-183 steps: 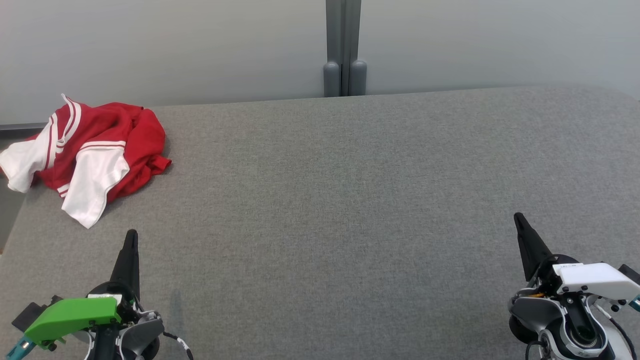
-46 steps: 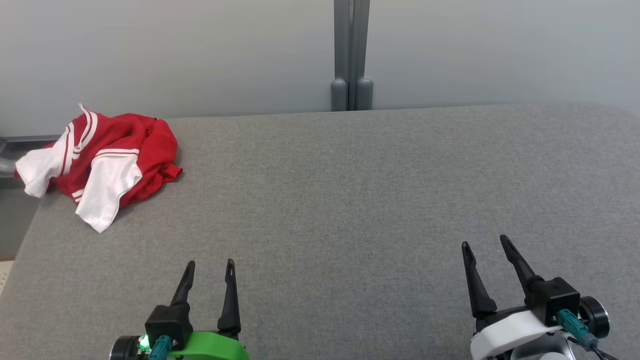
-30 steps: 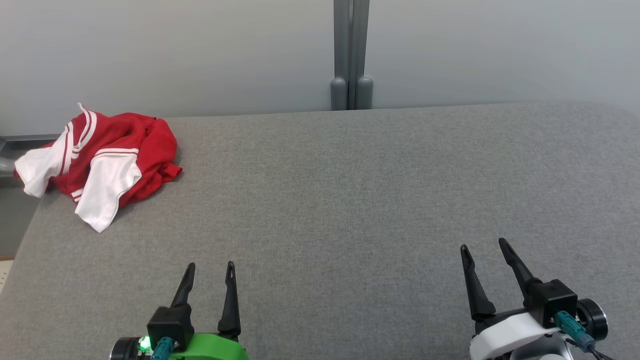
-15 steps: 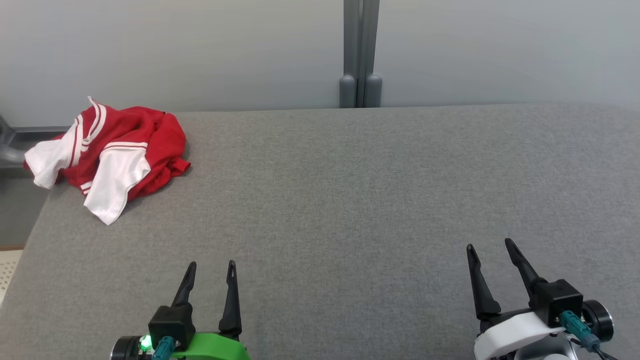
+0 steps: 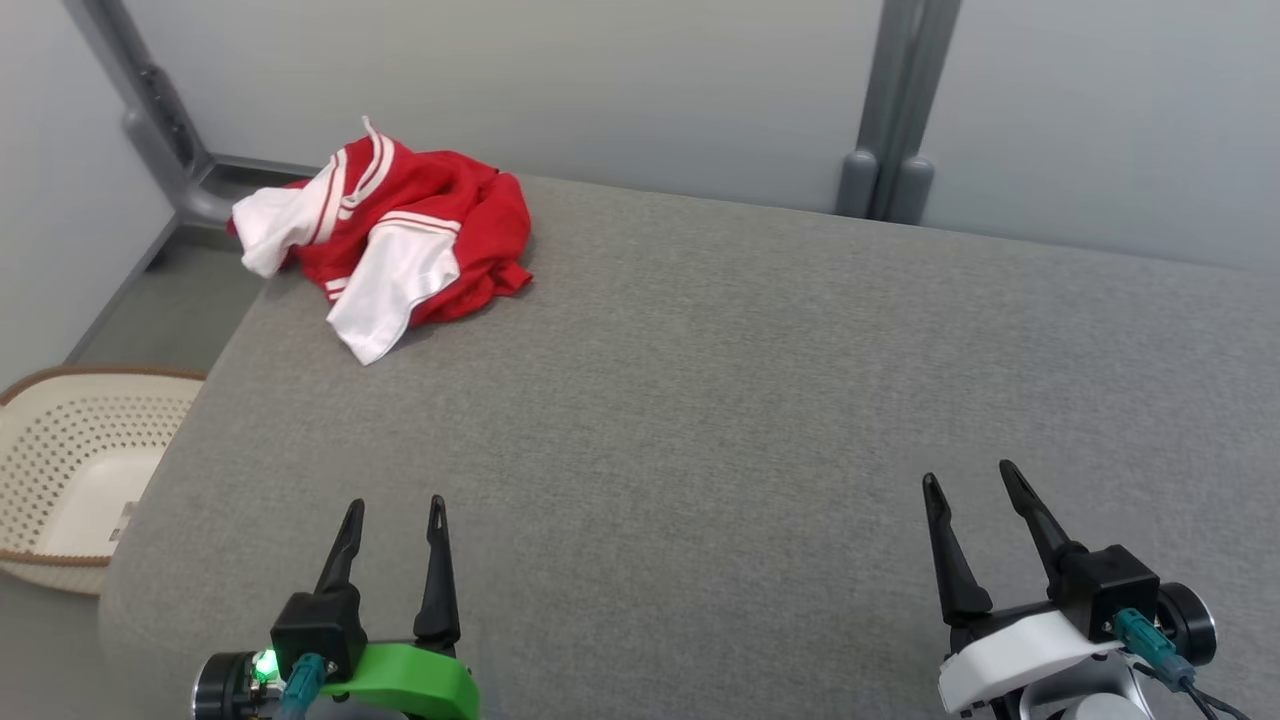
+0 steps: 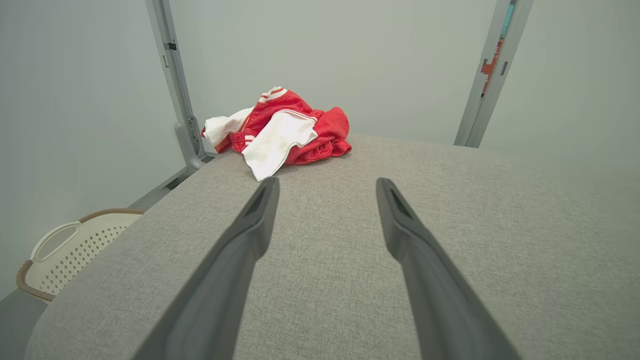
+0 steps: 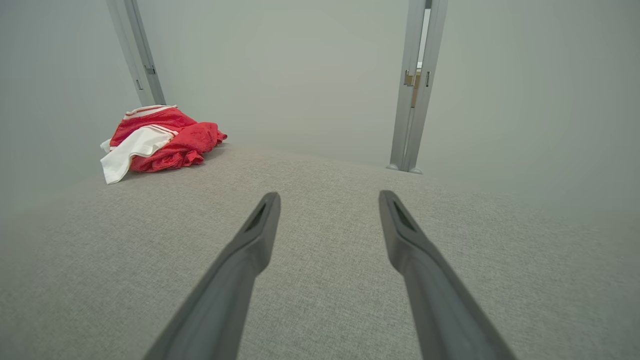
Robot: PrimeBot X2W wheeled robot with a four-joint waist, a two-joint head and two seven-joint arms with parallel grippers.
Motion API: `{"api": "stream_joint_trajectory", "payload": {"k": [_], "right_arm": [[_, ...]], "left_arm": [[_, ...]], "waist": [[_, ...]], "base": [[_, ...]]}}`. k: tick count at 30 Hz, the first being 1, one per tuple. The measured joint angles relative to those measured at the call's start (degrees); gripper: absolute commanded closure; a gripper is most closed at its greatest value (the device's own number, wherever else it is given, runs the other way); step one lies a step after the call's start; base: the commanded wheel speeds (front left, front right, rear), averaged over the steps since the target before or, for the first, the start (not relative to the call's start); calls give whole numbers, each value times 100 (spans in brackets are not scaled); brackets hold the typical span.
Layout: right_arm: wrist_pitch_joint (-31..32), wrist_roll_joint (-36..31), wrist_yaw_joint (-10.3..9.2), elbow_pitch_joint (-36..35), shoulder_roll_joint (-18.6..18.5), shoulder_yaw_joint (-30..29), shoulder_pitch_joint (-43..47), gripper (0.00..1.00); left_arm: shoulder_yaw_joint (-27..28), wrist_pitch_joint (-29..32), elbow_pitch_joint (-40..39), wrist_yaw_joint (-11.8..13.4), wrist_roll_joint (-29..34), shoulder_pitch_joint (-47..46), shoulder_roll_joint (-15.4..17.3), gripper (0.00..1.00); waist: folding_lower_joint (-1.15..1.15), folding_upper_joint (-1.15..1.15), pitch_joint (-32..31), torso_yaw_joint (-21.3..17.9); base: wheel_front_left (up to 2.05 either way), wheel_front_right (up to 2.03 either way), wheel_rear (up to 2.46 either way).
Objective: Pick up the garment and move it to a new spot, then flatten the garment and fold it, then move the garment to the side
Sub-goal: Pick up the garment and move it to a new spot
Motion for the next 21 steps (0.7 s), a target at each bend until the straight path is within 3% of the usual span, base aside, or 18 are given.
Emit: {"api": "stream_joint_trajectory", "payload": {"k": [13, 21], "right_arm": [[0, -20, 0, 32, 2, 147, -124, 0], [0, -46, 0, 32, 3, 162, -141, 0]], "left_arm": [[220, 0, -91, 10, -29, -5, 2, 0], [381, 0, -162, 27, -31, -1, 0, 0]], "waist": [[0, 0, 86, 1144], [0, 0, 173, 1345]], "base": [[0, 0, 0], [0, 0, 0]]}}
